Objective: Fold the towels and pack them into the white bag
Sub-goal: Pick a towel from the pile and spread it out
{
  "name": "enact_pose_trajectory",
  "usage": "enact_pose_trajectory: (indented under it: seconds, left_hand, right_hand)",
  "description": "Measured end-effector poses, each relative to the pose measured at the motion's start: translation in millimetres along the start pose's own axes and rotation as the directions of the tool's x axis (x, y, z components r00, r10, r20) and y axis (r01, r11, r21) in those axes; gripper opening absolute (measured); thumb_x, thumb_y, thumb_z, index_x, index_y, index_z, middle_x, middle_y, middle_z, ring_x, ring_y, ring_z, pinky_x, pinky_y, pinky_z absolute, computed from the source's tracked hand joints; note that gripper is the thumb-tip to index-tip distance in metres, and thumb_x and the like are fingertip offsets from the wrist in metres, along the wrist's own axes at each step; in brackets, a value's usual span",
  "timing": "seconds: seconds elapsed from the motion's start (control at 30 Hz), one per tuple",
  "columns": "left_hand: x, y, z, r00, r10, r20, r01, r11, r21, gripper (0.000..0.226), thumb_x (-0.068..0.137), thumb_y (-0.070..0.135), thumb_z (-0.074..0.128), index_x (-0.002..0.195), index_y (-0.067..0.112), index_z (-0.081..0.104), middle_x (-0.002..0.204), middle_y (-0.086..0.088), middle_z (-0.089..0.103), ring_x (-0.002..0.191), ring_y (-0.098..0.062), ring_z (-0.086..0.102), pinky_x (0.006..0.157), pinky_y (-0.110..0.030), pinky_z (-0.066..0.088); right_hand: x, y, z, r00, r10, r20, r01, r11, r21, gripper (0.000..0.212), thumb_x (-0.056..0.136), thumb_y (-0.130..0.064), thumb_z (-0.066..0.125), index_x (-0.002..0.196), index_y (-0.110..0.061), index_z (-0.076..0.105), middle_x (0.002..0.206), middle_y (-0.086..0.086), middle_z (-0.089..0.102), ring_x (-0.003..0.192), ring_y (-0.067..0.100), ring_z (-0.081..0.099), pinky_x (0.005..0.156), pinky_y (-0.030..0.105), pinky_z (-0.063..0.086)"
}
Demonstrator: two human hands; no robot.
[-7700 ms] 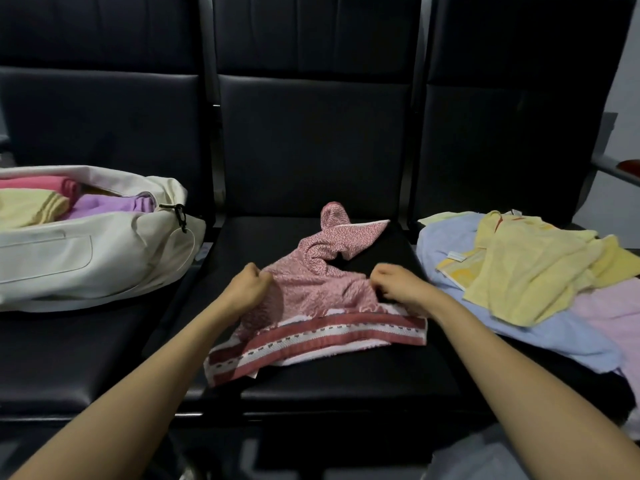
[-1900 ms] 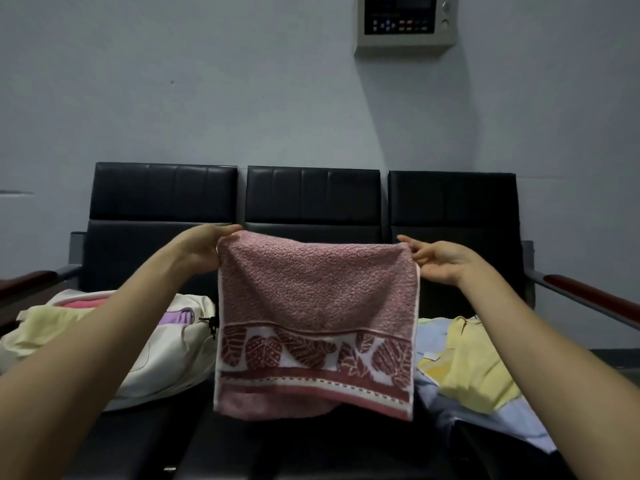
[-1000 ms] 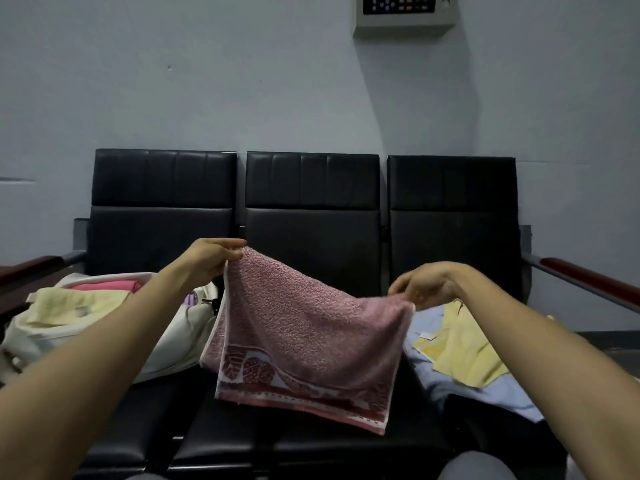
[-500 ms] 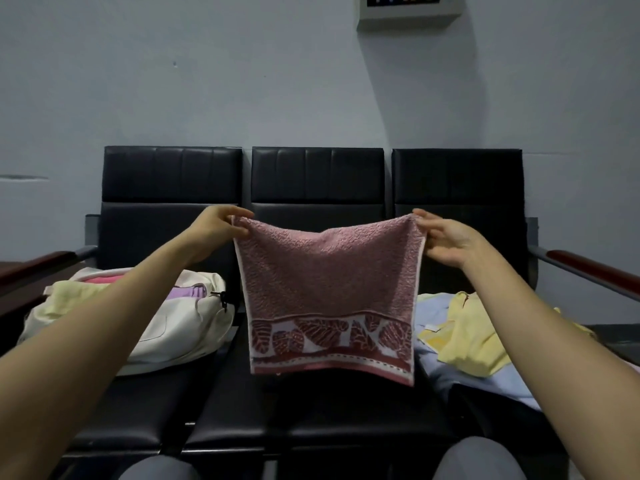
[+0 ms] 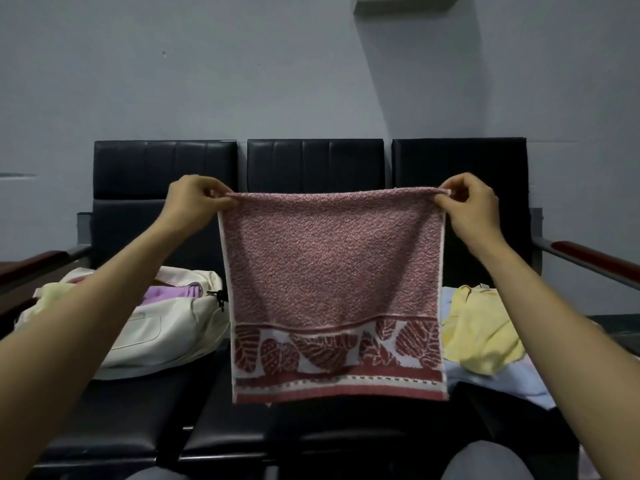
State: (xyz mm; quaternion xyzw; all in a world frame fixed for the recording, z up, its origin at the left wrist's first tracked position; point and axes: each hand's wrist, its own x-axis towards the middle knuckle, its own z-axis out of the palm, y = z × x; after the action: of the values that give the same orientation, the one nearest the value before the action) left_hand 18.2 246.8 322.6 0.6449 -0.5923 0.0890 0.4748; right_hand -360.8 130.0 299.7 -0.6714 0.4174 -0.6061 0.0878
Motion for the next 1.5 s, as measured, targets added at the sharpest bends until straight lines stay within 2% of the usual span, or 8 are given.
enact_pose_trajectory:
  seconds: [0.13, 0.23, 0.4, 0.8, 1.0, 1.17, 1.33, 1.5]
  left_hand:
    - [24, -36, 50, 0.995, -0.008, 0.096, -0.006, 0.99, 0.142, 0.019, 0.086, 0.016, 0.07, 0.101, 0.005, 0.072, 0.103, -0.017, 0.058, 0.095, -0.029, 0.055, 0.078, -0.027, 0.034]
    - [38, -79, 113, 0.957, -0.165, 0.237, 0.121, 0.974, 0.19, 0.021, 0.089, 0.017, 0.065, 0.106, 0.006, 0.07, 0.11, -0.016, 0.067, 0.103, -0.031, 0.06, 0.075, -0.026, 0.034]
    - [32, -153, 215, 0.873, -0.35, 0.34, 0.278, 0.93, 0.242, 0.021, 0.091, 0.014, 0.061, 0.109, 0.006, 0.069, 0.112, -0.016, 0.067, 0.102, -0.034, 0.061, 0.08, -0.034, 0.045]
    - [-3, -221, 242, 0.887, -0.386, 0.253, 0.373, 0.922, 0.101, 0.014, 0.092, 0.013, 0.059, 0.104, 0.01, 0.067, 0.101, -0.02, 0.056, 0.094, -0.033, 0.057, 0.089, -0.038, 0.042]
    - [-12, -204, 222, 0.814, -0.476, 0.333, 0.539, 0.833, -0.126, 0.008, 0.093, 0.008, 0.058, 0.097, 0.007, 0.066, 0.071, -0.005, 0.056, 0.059, -0.016, 0.046, 0.059, -0.03, 0.037]
    - [-6, -186, 207, 0.817, -0.496, 0.296, 0.567, 0.785, -0.249, 0.009, 0.091, 0.003, 0.06, 0.094, 0.009, 0.067, 0.072, -0.003, 0.06, 0.062, -0.011, 0.052, 0.051, -0.011, 0.042]
    - [-6, -171, 195, 0.751, -0.56, 0.35, 0.659, 0.605, -0.447, 0.023, 0.092, -0.007, 0.053, 0.078, 0.011, 0.06, 0.074, -0.007, 0.057, 0.065, -0.013, 0.053, 0.052, -0.012, 0.049]
    - [-2, -156, 173, 0.708, -0.584, 0.398, 0.705, 0.556, -0.44, 0.021, 0.083, -0.01, 0.053, 0.082, 0.007, 0.066, 0.076, -0.011, 0.063, 0.066, -0.018, 0.058, 0.058, -0.021, 0.051]
  right_hand:
    - [10, 44, 37, 0.98, 0.151, 0.127, -0.146, 0.988, -0.05, 0.011, 0.087, -0.012, 0.069, 0.095, -0.01, 0.062, 0.092, 0.001, 0.054, 0.073, 0.002, 0.048, 0.065, 0.016, 0.039]
    - [13, 98, 84, 0.874, 0.376, 0.308, -0.347, 0.926, -0.147, 0.013, 0.088, -0.013, 0.068, 0.085, -0.012, 0.055, 0.082, 0.004, 0.057, 0.071, 0.017, 0.053, 0.069, 0.03, 0.042]
    - [-7, 183, 162, 0.711, 0.592, 0.38, -0.534, 0.806, -0.256, 0.025, 0.094, -0.013, 0.059, 0.077, -0.016, 0.04, 0.078, 0.011, 0.057, 0.044, 0.014, 0.058, 0.036, 0.022, 0.038]
    - [-44, 228, 204, 0.772, 0.52, 0.366, -0.521, 0.847, -0.105, 0.025, 0.094, -0.008, 0.057, 0.078, -0.021, 0.042, 0.069, 0.005, 0.057, 0.063, 0.019, 0.061, 0.066, 0.04, 0.051]
    - [-40, 199, 184, 0.811, 0.506, 0.293, -0.454, 0.861, -0.229, 0.016, 0.088, -0.015, 0.065, 0.078, -0.019, 0.053, 0.073, 0.002, 0.055, 0.075, 0.023, 0.055, 0.07, 0.038, 0.048]
    - [-31, 179, 168, 0.847, 0.473, 0.242, -0.431, 0.878, -0.207, 0.005, 0.088, -0.01, 0.066, 0.085, -0.013, 0.063, 0.078, 0.006, 0.063, 0.074, 0.021, 0.058, 0.071, 0.034, 0.046]
    - [-24, 168, 166, 0.717, 0.613, 0.332, -0.67, 0.737, 0.088, 0.02, 0.092, -0.002, 0.058, 0.078, -0.015, 0.053, 0.082, 0.007, 0.059, 0.069, 0.018, 0.058, 0.075, 0.035, 0.051]
    - [-16, 152, 157, 0.679, 0.61, 0.409, -0.655, 0.755, -0.038, 0.019, 0.094, -0.004, 0.051, 0.081, -0.017, 0.047, 0.077, 0.006, 0.059, 0.068, 0.018, 0.058, 0.059, 0.028, 0.042]
